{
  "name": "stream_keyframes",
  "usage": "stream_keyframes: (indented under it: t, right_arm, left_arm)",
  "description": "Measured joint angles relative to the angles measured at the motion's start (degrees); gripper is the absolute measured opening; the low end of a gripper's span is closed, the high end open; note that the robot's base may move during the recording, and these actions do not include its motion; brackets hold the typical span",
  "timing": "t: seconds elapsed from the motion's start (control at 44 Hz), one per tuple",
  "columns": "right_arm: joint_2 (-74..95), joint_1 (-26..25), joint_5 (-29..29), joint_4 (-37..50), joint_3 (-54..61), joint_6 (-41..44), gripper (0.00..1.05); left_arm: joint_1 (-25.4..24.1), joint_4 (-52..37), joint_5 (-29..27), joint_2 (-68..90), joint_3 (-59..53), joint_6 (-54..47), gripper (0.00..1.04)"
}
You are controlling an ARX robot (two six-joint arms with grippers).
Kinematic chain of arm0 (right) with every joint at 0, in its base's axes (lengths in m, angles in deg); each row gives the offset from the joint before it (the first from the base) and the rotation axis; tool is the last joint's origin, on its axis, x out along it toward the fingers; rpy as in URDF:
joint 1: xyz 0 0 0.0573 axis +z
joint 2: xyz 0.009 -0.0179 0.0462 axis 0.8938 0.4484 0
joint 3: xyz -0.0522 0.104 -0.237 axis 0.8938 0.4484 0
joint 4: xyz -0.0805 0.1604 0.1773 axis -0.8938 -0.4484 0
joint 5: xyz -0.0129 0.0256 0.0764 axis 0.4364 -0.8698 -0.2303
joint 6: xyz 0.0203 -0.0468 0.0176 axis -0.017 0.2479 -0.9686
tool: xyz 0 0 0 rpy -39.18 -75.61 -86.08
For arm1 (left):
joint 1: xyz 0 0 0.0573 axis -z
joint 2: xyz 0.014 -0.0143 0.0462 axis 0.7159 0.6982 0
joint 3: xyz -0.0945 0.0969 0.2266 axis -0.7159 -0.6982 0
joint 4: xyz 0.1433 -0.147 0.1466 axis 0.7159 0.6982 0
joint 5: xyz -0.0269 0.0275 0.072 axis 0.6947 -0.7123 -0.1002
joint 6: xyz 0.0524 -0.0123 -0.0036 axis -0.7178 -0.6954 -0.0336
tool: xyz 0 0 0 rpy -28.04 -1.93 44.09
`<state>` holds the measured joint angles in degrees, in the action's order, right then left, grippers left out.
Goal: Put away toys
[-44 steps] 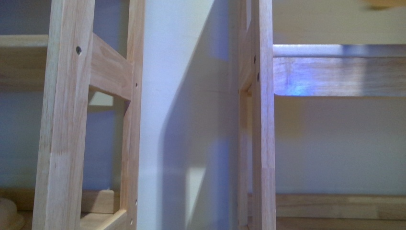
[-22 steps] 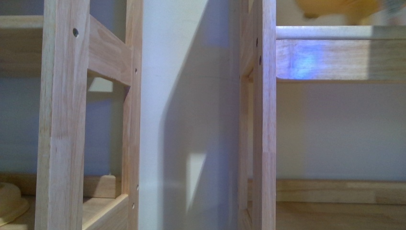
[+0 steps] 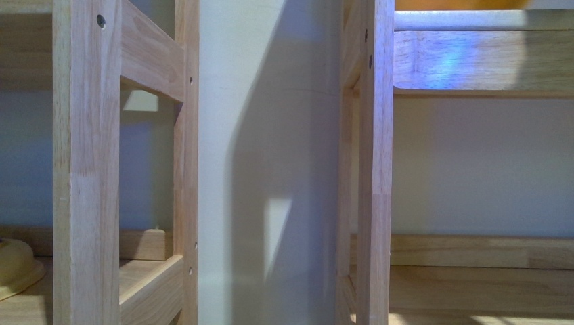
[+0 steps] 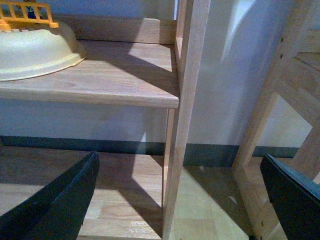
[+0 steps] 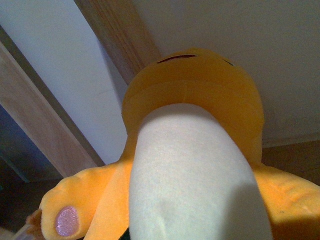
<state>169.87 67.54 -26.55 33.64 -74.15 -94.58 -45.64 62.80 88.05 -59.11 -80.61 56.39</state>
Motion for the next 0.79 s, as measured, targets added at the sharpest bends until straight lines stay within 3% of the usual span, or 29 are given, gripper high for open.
stream_keyframes:
  t: [0.272, 0.795]
  right_arm:
    - [0.3, 0.5, 0.2, 0.1, 0.0, -5.0, 0.1]
    - [-0.3, -1.6, 2.9, 3.0, 5.1, -5.9, 0.1]
  left_arm:
    - [0.0, 0.0, 0.0, 0.0, 0.0, 0.0, 0.98]
    - [0.0, 0.0, 0.0, 0.0, 0.0, 0.0, 0.98]
